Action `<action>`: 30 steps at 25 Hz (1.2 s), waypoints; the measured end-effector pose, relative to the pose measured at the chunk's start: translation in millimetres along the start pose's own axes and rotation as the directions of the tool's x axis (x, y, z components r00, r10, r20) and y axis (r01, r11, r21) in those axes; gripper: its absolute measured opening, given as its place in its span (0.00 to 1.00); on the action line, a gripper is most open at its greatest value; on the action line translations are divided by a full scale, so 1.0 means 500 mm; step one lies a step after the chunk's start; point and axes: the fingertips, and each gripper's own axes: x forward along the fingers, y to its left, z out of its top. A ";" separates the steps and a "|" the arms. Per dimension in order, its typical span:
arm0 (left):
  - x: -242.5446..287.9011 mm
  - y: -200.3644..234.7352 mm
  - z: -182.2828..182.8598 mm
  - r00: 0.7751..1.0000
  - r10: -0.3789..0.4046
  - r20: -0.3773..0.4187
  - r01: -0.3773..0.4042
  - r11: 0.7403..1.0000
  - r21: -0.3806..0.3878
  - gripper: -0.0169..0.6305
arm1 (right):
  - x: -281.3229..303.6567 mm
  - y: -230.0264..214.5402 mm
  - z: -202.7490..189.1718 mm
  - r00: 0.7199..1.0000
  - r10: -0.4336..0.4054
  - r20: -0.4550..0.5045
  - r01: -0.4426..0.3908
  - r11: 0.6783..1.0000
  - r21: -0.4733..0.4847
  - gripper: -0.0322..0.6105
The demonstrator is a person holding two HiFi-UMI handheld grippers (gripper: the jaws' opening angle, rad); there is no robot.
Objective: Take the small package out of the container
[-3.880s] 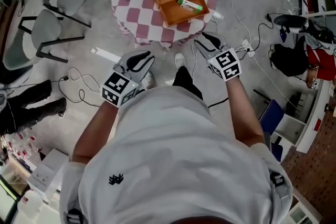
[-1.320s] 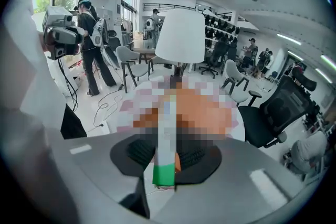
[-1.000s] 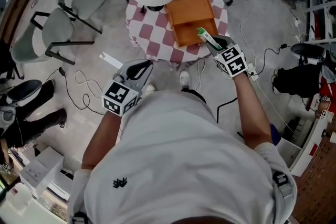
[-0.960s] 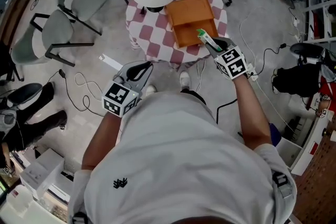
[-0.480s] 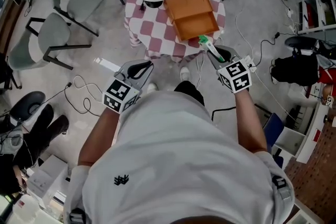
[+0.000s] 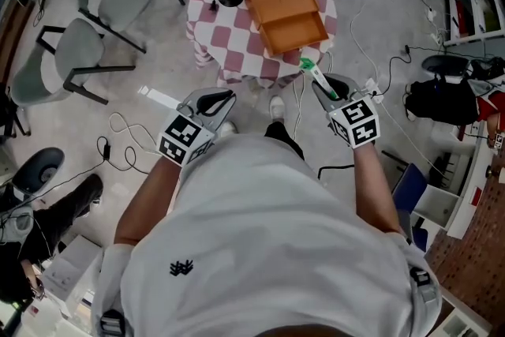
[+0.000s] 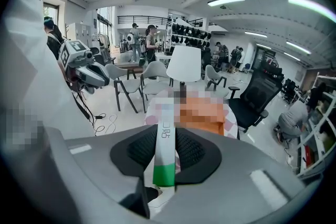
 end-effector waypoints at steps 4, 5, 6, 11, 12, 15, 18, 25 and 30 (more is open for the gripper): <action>-0.008 -0.007 -0.003 1.000 -0.007 0.002 0.007 1.000 0.006 0.15 | -0.004 0.022 0.004 1.000 0.006 0.005 -0.006 1.000 0.001 0.19; -0.010 -0.007 -0.003 1.000 -0.007 0.004 0.007 1.000 0.008 0.15 | -0.004 0.026 0.005 1.000 0.008 0.006 -0.008 1.000 0.000 0.19; -0.012 -0.007 -0.004 1.000 -0.007 0.005 0.007 1.000 0.008 0.15 | -0.004 0.029 0.005 1.000 0.009 0.007 -0.009 1.000 -0.001 0.19; -0.029 -0.004 -0.021 1.000 0.005 0.006 -0.005 1.000 -0.001 0.15 | -0.004 0.042 0.003 1.000 0.012 0.001 -0.012 1.000 -0.013 0.19; -0.032 -0.004 -0.024 1.000 0.008 0.006 -0.008 1.000 -0.004 0.15 | -0.005 0.045 0.003 1.000 0.012 0.002 -0.012 1.000 -0.015 0.19; -0.041 -0.002 -0.031 1.000 0.017 0.008 -0.017 1.000 -0.012 0.15 | -0.007 0.052 0.008 1.000 0.015 0.005 -0.015 1.000 -0.019 0.19; -0.047 -0.004 -0.036 1.000 0.018 0.008 -0.018 1.000 -0.010 0.15 | -0.008 0.060 0.011 1.000 0.019 0.008 -0.019 1.000 -0.023 0.19; -0.051 -0.009 -0.039 1.000 0.013 0.009 -0.013 1.000 -0.003 0.15 | -0.014 0.067 0.009 1.000 0.014 0.006 -0.014 1.000 -0.027 0.19; -0.051 -0.010 -0.038 1.000 0.009 0.008 -0.009 1.000 -0.001 0.15 | -0.020 0.065 0.013 1.000 0.003 0.011 -0.003 1.000 -0.028 0.19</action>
